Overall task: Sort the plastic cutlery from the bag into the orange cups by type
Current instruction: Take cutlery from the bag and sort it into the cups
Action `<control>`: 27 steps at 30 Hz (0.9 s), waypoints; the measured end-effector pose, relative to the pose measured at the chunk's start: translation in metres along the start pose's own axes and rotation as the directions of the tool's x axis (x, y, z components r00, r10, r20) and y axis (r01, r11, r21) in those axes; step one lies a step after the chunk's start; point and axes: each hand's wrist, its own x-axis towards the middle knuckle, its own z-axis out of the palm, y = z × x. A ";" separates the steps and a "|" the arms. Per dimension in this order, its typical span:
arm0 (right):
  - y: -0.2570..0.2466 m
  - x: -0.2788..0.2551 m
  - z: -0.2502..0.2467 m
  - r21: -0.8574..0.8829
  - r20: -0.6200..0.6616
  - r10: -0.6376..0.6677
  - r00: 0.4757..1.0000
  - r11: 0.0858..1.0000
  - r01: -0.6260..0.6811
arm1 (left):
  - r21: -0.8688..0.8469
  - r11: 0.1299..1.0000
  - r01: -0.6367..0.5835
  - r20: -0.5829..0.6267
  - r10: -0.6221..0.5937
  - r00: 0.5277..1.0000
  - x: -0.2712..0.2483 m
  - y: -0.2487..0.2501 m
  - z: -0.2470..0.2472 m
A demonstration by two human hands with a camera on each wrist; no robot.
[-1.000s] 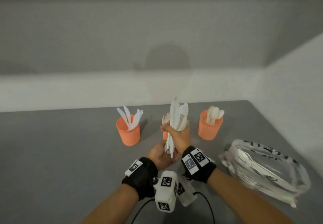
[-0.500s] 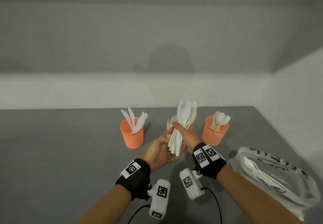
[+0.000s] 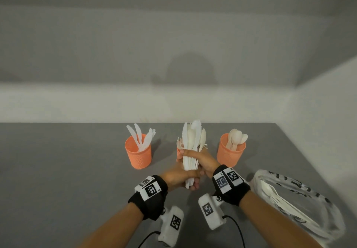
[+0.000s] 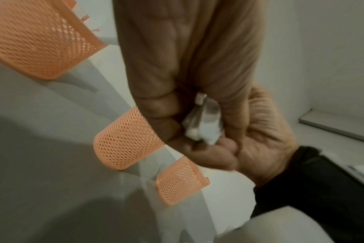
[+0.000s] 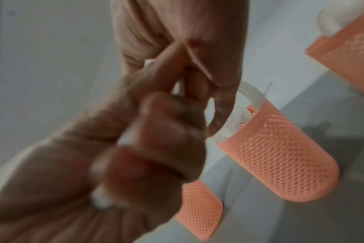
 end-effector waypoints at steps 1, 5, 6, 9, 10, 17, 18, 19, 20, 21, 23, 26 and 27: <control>-0.001 -0.001 -0.004 0.008 0.059 0.055 0.997 0.998 -0.056 | -0.031 0.999 0.008 0.043 -0.007 0.999 0.000 0.000 0.001; 0.010 0.003 -0.014 0.063 0.261 0.221 0.940 0.967 -0.245 | -0.091 0.996 0.008 0.126 0.004 0.992 -0.002 0.000 0.003; 0.012 0.005 -0.014 0.085 0.271 0.228 0.935 0.962 -0.260 | -0.074 0.997 0.008 0.111 0.001 0.994 -0.002 -0.001 0.002; 0.014 0.007 -0.008 0.110 0.194 0.243 0.950 0.957 -0.267 | 0.100 0.993 0.064 0.069 -0.071 0.995 -0.002 -0.001 -0.001; 0.016 0.009 -0.006 0.149 0.143 0.233 0.962 0.956 -0.253 | 0.176 0.980 0.090 0.070 -0.103 0.992 -0.002 0.000 -0.003; 0.021 0.022 -0.019 0.128 -0.177 0.027 0.984 0.992 -0.004 | 0.257 0.958 0.130 -0.137 -0.096 0.986 -0.001 0.005 -0.039; 0.021 0.022 -0.020 0.089 -0.184 0.014 0.983 0.996 0.002 | 0.178 0.982 0.065 -0.234 -0.022 0.972 -0.002 0.009 -0.042; 0.022 0.022 -0.020 0.066 -0.184 0.011 0.983 0.998 0.001 | 0.119 0.993 -0.008 -0.328 0.047 0.943 -0.001 0.015 -0.043; 0.024 0.022 -0.020 0.049 -0.175 0.005 0.985 0.999 0.004 | 0.090 0.993 -0.078 -0.394 0.108 0.913 0.001 0.020 -0.044; 0.025 0.021 -0.017 0.030 -0.157 -0.009 0.988 0.999 0.013 | 0.086 0.987 -0.138 -0.428 0.162 0.889 0.003 0.024 -0.043; 0.026 0.021 -0.011 -0.017 -0.124 -0.042 0.991 0.999 0.040 | 0.104 0.971 -0.216 -0.455 0.240 0.858 0.007 0.032 -0.039; 0.025 0.021 -0.004 -0.048 -0.111 -0.086 0.990 0.996 0.081 | 0.128 0.956 -0.263 -0.482 0.292 0.826 0.013 0.034 -0.033; 0.024 0.022 -0.003 -0.052 -0.112 -0.086 0.990 0.995 0.081 | 0.132 0.953 -0.274 -0.490 0.303 0.817 0.014 0.033 -0.032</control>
